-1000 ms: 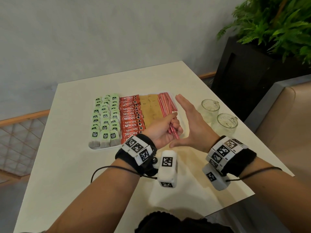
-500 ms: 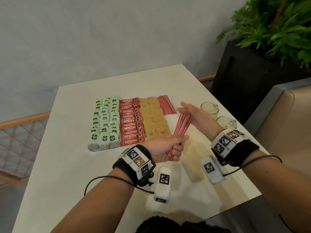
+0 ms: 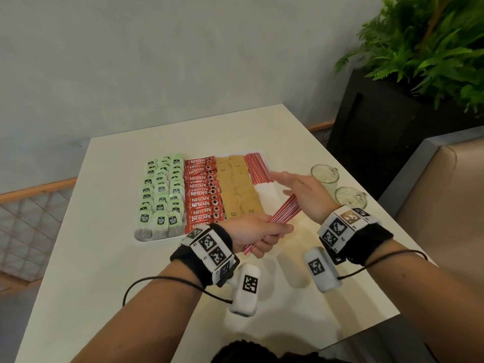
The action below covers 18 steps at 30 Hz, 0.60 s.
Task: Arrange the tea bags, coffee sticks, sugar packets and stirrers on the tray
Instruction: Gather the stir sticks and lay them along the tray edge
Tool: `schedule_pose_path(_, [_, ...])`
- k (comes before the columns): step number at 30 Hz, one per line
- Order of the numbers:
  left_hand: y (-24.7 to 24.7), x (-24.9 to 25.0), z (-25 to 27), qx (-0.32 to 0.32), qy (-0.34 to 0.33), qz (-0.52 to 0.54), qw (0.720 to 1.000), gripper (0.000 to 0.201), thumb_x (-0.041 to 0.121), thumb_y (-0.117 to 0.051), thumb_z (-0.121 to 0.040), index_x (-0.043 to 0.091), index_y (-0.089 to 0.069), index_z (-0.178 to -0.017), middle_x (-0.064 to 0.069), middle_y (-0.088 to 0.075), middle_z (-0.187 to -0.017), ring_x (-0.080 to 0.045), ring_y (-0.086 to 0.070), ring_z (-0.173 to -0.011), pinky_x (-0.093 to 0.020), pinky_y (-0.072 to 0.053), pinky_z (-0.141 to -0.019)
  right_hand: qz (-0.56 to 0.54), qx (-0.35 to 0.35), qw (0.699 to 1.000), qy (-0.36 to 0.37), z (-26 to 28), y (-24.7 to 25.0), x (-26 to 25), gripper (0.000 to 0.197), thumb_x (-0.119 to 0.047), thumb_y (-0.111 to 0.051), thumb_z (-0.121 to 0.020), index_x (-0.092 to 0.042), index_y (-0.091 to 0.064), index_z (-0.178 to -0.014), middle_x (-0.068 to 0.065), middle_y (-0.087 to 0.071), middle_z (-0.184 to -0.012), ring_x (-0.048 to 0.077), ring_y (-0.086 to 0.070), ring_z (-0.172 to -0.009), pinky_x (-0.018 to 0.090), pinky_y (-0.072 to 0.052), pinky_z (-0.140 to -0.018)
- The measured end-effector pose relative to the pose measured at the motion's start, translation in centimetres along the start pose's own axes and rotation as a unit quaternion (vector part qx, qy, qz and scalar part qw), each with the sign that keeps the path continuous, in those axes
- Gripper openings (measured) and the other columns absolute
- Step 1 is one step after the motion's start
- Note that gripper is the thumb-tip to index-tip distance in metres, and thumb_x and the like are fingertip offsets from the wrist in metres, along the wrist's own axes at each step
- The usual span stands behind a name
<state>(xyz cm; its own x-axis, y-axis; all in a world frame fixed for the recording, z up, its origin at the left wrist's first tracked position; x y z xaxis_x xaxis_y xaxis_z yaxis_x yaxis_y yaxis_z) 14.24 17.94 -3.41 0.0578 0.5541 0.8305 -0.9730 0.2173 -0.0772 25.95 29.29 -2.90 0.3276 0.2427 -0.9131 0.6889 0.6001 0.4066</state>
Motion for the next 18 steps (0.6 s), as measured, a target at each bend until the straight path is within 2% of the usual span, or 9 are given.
schedule_pose_path(2, [-0.1,0.6,0.3,0.006,-0.009,-0.036,0.999,0.037,0.03,-0.054,-0.1,0.019,-0.042,-0.067,0.006,-0.03,-0.051,-0.007,-0.024,-0.039,-0.018,-0.022,-0.038,0.046,-0.019,0.999,-0.007,-0.1,-0.3,0.0,0.047,-0.061,-0.04,-0.09,-0.033,-0.071,-0.111,-0.007,-0.071,-0.115,0.012,-0.064,-0.108,0.043,-0.048,-0.101])
schedule_pose_path(4, [0.1,1.2,0.4,0.052,-0.034,-0.121,0.991,0.033,0.031,-0.055,-0.099,0.019,-0.044,-0.071,0.005,-0.035,-0.055,-0.009,-0.029,-0.042,-0.02,-0.026,-0.04,0.085,-0.026,0.996,-0.018,-0.1,-0.2,-0.4,0.041,-0.042,-0.042,-0.099,-0.019,-0.076,-0.1,0.002,-0.075,-0.098,0.017,-0.07,-0.093,0.041,-0.053,-0.093])
schedule_pose_path(5, [0.4,1.5,0.5,0.091,-0.055,-0.2,0.974,0.028,0.033,-0.055,-0.099,0.018,-0.048,-0.076,0.005,-0.039,-0.058,-0.01,-0.034,-0.045,-0.021,-0.029,-0.042,0.098,-0.03,0.994,-0.026,-0.2,0.0,-0.7,0.042,-0.037,-0.042,-0.101,-0.014,-0.076,-0.09,0.005,-0.076,-0.085,0.022,-0.072,-0.08,0.041,-0.057,-0.082])
schedule_pose_path(6, [0.8,1.9,0.5,0.132,-0.079,-0.292,0.944,0.024,0.035,-0.055,-0.098,0.018,-0.053,-0.082,0.005,-0.044,-0.062,-0.011,-0.041,-0.05,-0.02,-0.033,-0.045,0.106,-0.034,0.993,-0.035,-0.3,0.2,-1.1,0.044,-0.035,-0.043,-0.101,-0.011,-0.075,-0.082,0.007,-0.074,-0.073,0.026,-0.071,-0.068,0.038,-0.058,-0.069])
schedule_pose_path(8, [1.6,2.8,0.5,0.19,-0.125,-0.433,0.872,0.021,0.036,-0.054,-0.098,0.016,-0.056,-0.091,0.006,-0.052,-0.073,-0.015,-0.052,-0.066,-0.021,-0.035,-0.054,0.131,-0.038,0.99,-0.043,-0.5,0.6,-2.0,0.048,-0.038,-0.046,-0.099,-0.008,-0.071,-0.07,0.008,-0.068,-0.057,0.024,-0.064,-0.049,0.03,-0.051,-0.053])
schedule_pose_path(11, [2.6,4.7,1.1,0.259,-0.165,-0.532,0.789,0.018,0.035,-0.053,-0.098,0.02,-0.06,-0.105,0.003,-0.066,-0.091,-0.019,-0.062,-0.084,-0.026,-0.038,-0.062,0.173,0.003,0.984,-0.028,-1.2,1.0,-3.6,0.05,-0.041,-0.054,-0.094,-0.016,-0.062,-0.052,0.0,-0.055,-0.045,0.01,-0.047,-0.041,0.025,-0.039,-0.054])
schedule_pose_path(14, [3.4,6.5,1.6,0.324,-0.186,-0.594,0.712,0.024,0.037,-0.051,-0.097,0.025,-0.058,-0.117,0.004,-0.067,-0.099,-0.018,-0.062,-0.088,-0.027,-0.036,-0.063,0.118,0.064,0.991,-0.004,-2.3,1.2,-4.7,0.046,-0.033,-0.061,-0.09,-0.01,-0.054,-0.051,-0.002,-0.046,-0.046,0.012,-0.041,-0.049,0.029,-0.035,-0.057])
schedule_pose_path(16, [3.6,7.5,1.8,0.349,-0.191,-0.609,0.686,0.024,0.038,-0.053,-0.095,0.026,-0.058,-0.115,0.004,-0.067,-0.098,-0.019,-0.062,-0.087,-0.029,-0.039,-0.064,0.098,0.097,0.99,0.011,-2.6,1.3,-5.2,0.041,-0.029,-0.061,-0.088,0.0,-0.054,-0.059,0.001,-0.047,-0.05,0.014,-0.043,-0.053,0.031,-0.037,-0.059])
schedule_pose_path(18, [4.2,8.0,2.2,0.363,-0.195,-0.599,0.686,0.02,0.039,-0.056,-0.093,0.024,-0.057,-0.107,0.004,-0.065,-0.09,-0.019,-0.06,-0.081,-0.03,-0.042,-0.065,0.083,0.134,0.987,0.025,-2.7,1.7,-5.5,0.039,-0.026,-0.061,-0.087,0.004,-0.054,-0.061,0.001,-0.046,-0.05,0.014,-0.042,-0.054,0.031,-0.037,-0.059])
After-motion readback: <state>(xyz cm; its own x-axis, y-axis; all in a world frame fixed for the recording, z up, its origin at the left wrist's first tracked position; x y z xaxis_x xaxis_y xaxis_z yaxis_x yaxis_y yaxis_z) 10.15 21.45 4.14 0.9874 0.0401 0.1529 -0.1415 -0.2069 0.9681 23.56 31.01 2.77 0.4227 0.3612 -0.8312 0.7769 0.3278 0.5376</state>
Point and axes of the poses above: each hand's wrist, its own z-axis away from the middle knuckle, its own y-axis out of the back of the hand, x = y × z, the point moved 1 cm from there along -z, towards the middle knuckle
